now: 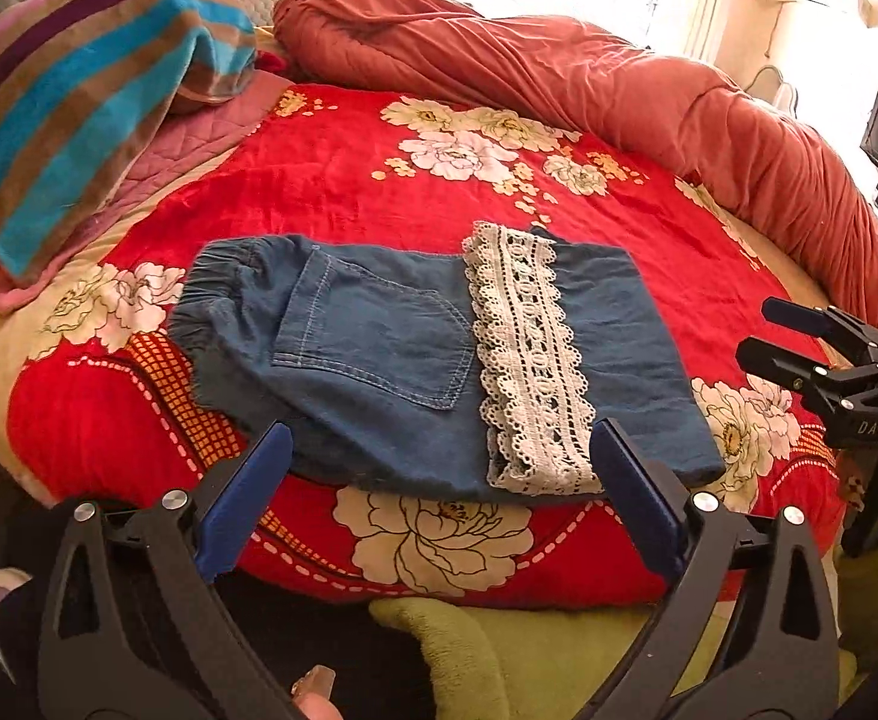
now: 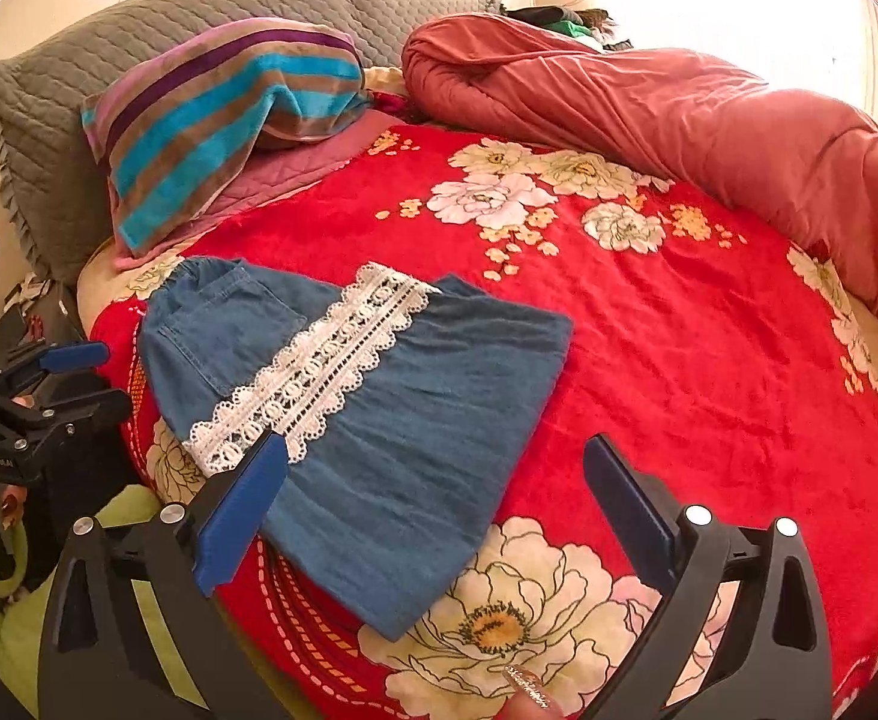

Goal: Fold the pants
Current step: 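Move the right gripper to the elastic waistband end of the pants, then grasp the elastic waistband with the right gripper and lift it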

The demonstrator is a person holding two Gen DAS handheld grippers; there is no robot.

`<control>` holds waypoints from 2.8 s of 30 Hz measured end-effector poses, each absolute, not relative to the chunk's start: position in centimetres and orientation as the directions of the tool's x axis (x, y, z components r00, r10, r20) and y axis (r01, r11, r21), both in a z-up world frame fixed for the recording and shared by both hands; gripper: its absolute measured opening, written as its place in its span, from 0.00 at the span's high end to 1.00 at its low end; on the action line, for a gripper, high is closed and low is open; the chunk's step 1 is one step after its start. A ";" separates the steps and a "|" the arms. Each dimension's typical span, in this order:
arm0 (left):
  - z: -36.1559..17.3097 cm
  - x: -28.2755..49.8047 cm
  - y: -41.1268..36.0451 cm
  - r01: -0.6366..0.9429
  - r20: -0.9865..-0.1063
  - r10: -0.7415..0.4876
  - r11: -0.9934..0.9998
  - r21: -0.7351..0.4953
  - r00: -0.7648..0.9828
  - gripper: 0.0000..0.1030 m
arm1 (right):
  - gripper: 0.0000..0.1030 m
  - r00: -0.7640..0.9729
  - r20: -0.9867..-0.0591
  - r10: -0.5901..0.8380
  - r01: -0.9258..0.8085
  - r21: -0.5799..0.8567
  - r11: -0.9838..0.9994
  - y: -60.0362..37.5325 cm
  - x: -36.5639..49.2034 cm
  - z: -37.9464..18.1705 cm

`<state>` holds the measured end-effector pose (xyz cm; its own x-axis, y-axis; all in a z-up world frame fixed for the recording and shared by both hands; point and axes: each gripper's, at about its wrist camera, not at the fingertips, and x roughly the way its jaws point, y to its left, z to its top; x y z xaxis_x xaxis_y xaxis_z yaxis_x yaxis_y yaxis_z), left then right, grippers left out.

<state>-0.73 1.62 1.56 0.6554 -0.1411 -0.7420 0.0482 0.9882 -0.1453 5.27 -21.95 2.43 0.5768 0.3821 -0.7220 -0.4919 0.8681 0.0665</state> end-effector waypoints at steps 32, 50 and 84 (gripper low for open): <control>-0.3 -1.1 11.4 -0.154 -0.728 -0.124 0.940 -0.303 0.675 0.09 | 0.05 0.476 -0.732 0.488 -0.633 0.100 0.768 -11.4 9.7 3.4; -2.9 0.3 11.8 -0.124 -0.727 -0.252 0.899 -0.420 0.639 0.10 | 0.04 0.321 -0.770 0.551 -0.765 0.133 0.631 -3.3 14.5 2.7; -5.6 4.3 12.4 -0.161 -0.731 -0.324 0.847 -0.507 0.600 0.45 | 0.60 -0.174 -0.807 0.565 -0.861 0.403 0.310 7.6 19.3 -4.6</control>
